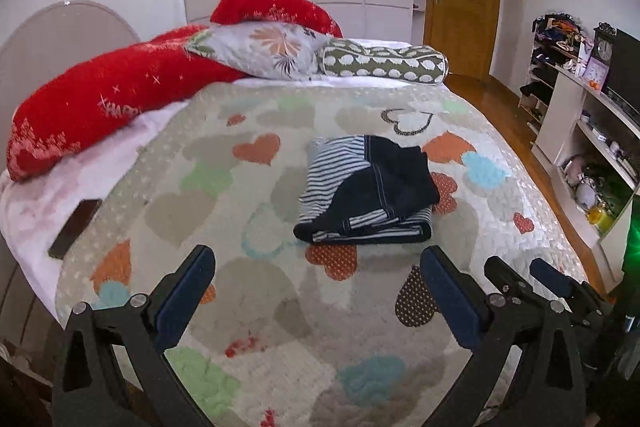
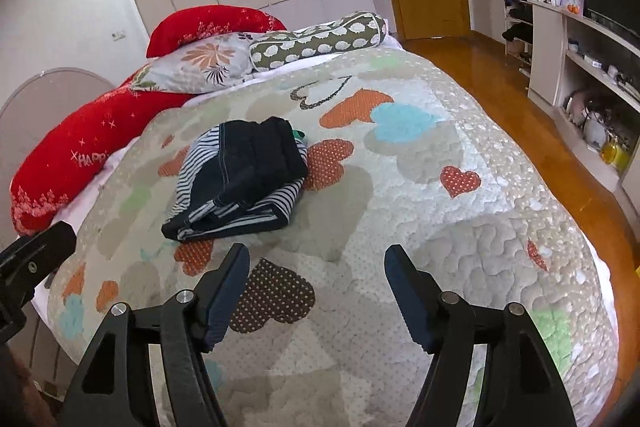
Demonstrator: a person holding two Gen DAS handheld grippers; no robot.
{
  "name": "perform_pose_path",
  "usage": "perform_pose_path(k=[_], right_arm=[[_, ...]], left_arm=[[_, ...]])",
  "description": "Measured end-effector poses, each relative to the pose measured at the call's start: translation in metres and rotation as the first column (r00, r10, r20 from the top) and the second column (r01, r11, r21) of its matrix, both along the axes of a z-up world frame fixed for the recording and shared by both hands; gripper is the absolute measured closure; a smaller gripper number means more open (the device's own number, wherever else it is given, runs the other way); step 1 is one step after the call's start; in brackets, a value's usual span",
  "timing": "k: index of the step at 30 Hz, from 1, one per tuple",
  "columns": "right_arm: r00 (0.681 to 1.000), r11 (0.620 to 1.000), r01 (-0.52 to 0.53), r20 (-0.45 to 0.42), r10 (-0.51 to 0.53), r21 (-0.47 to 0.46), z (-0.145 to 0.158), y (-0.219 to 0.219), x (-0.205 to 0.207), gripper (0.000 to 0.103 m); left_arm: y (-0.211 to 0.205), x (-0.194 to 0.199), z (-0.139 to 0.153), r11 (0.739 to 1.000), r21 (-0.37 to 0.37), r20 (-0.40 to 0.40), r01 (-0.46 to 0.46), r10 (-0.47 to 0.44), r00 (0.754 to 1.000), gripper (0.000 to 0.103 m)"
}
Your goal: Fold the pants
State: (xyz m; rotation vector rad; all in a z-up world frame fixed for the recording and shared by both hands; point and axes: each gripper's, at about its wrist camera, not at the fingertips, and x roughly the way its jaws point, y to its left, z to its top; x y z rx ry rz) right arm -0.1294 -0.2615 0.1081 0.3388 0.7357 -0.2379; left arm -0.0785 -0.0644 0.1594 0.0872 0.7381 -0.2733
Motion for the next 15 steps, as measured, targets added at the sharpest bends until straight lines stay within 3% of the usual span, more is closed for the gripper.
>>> perform_pose_path(k=[15], right_arm=[[0.998, 1.000, -0.015, -0.065, 0.014, -0.009, -0.016, 0.010, 0.005, 0.029]], left_arm=[[0.003, 0.006, -0.012, 1.000, -0.016, -0.049, -0.003, 0.002, 0.999, 0.001]])
